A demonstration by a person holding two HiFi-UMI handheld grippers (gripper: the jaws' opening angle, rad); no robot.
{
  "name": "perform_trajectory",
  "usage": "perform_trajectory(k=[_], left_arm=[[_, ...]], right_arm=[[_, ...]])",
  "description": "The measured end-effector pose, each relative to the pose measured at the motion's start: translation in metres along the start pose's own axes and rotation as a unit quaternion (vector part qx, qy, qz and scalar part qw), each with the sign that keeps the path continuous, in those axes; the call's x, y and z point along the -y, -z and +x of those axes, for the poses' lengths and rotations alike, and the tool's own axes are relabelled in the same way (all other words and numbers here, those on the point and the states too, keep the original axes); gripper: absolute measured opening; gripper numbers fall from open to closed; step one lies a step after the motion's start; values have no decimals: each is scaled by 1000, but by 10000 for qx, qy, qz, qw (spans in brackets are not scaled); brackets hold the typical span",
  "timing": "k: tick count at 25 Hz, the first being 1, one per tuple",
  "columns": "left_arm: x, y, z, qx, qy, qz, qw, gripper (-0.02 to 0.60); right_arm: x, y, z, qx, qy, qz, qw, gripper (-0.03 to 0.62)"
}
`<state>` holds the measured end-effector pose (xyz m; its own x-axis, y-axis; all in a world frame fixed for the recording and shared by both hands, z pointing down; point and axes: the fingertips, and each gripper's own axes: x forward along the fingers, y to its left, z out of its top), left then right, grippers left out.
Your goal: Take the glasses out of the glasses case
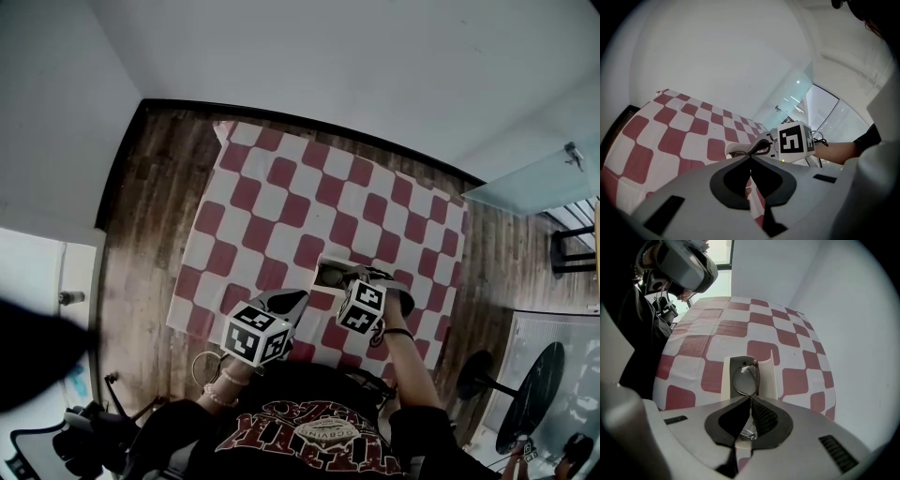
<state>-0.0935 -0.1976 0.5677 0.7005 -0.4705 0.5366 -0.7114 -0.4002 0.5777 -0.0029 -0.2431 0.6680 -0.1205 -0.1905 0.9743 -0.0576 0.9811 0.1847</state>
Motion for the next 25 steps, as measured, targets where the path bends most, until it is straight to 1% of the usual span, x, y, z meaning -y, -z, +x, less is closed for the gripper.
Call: perform_trajectory(k=[3,12,25], left_arm=[[2,3,0,-36,-15,33,10000,9],[7,9,2,-122,-37,63,9999,9],[17,14,5,-230,4,147,9996,9]], right_arm=[[3,2,0,-38,110,-36,9999,29],[1,-1,-4,34,21,42,10000,29],[2,4,-13,77,159,83,9998,28]])
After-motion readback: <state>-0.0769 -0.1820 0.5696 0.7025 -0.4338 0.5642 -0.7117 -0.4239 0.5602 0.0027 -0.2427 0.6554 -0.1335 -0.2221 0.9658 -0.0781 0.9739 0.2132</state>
